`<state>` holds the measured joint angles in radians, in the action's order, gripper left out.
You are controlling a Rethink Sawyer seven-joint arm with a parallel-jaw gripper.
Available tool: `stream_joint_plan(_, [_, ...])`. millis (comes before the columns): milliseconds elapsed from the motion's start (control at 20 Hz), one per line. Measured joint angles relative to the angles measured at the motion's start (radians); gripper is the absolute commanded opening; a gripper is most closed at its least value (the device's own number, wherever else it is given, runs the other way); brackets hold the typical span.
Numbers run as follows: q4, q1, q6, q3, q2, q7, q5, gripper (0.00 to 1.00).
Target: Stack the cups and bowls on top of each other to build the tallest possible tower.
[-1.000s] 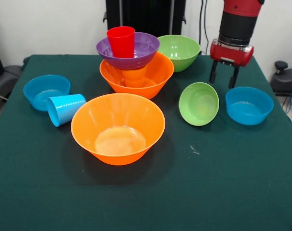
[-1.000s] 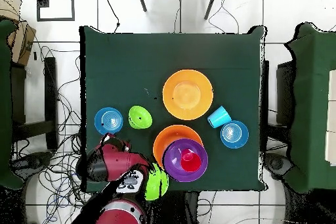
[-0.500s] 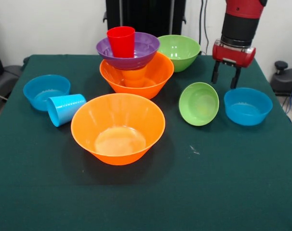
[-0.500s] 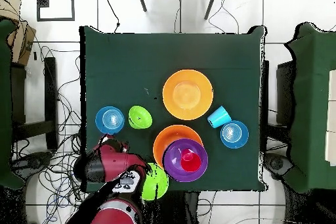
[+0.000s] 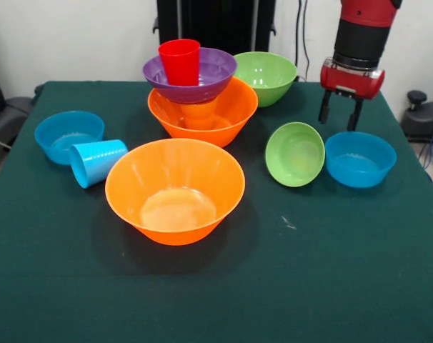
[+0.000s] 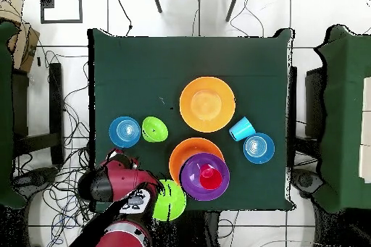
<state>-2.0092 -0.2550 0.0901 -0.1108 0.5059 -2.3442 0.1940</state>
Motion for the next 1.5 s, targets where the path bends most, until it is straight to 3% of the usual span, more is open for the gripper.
stream_joint_plan(500, [0.0, 0.046, -0.011, 0.025, 0.03, 0.0, 0.0, 1.0])
stream_joint_plan(1000, [-0.001, 0.119, -0.104, 0.038, 0.163, 0.0, -0.001, 1.0])
stream_joint_plan(1500, [-0.002, 0.104, -0.126, 0.043, 0.202, 0.0, 0.02, 1.0])
